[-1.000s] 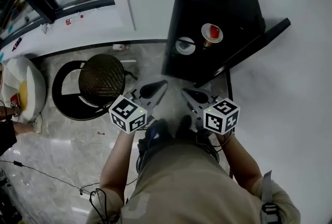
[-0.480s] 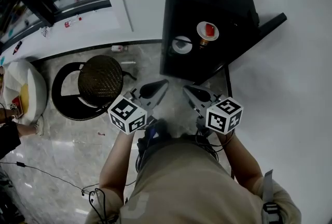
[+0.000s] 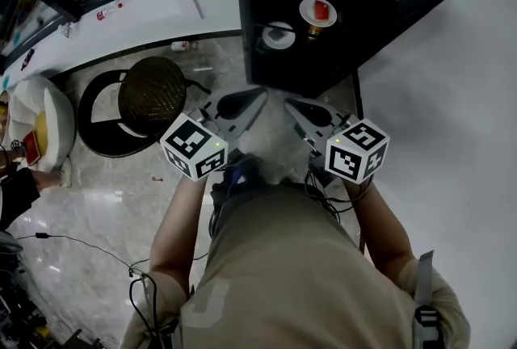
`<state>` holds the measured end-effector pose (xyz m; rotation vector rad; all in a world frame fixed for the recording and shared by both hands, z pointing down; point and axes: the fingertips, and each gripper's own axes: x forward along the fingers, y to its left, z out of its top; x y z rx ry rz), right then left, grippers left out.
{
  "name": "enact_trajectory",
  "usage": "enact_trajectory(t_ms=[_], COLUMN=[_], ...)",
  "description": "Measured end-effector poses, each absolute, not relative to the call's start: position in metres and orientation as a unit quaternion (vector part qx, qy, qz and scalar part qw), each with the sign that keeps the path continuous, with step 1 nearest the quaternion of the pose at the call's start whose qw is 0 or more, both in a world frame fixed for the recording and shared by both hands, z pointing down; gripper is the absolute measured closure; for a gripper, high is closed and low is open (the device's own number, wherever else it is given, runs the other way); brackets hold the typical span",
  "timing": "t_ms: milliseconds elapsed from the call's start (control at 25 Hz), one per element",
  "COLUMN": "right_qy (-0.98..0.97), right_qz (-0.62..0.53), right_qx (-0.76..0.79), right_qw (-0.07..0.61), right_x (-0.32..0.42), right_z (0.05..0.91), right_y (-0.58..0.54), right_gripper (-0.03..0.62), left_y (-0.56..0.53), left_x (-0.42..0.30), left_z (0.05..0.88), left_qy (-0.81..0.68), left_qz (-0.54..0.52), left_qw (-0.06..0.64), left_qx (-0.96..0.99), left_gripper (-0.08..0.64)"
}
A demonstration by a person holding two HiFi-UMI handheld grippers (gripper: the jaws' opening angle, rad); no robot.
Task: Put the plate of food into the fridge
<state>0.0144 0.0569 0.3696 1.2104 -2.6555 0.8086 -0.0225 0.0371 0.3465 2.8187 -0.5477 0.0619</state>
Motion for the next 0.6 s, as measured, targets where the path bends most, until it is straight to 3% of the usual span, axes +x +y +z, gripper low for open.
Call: enact_trajectory(t_ms=[600], right_qy=[-0.887], right_qz=[0.237], right_qx=[0.393], right_qw=[0.049], right_x=[0.048], right_z=[0.364], right_y=[0.097], right_gripper=[0.571], left_y=[0.081], left_x=[0.019], left_z=[0.334], left_qy=[-0.189], left_qz=[0.024], left_qw=[0.113], left_qx=[0.975], left_gripper=[0.550])
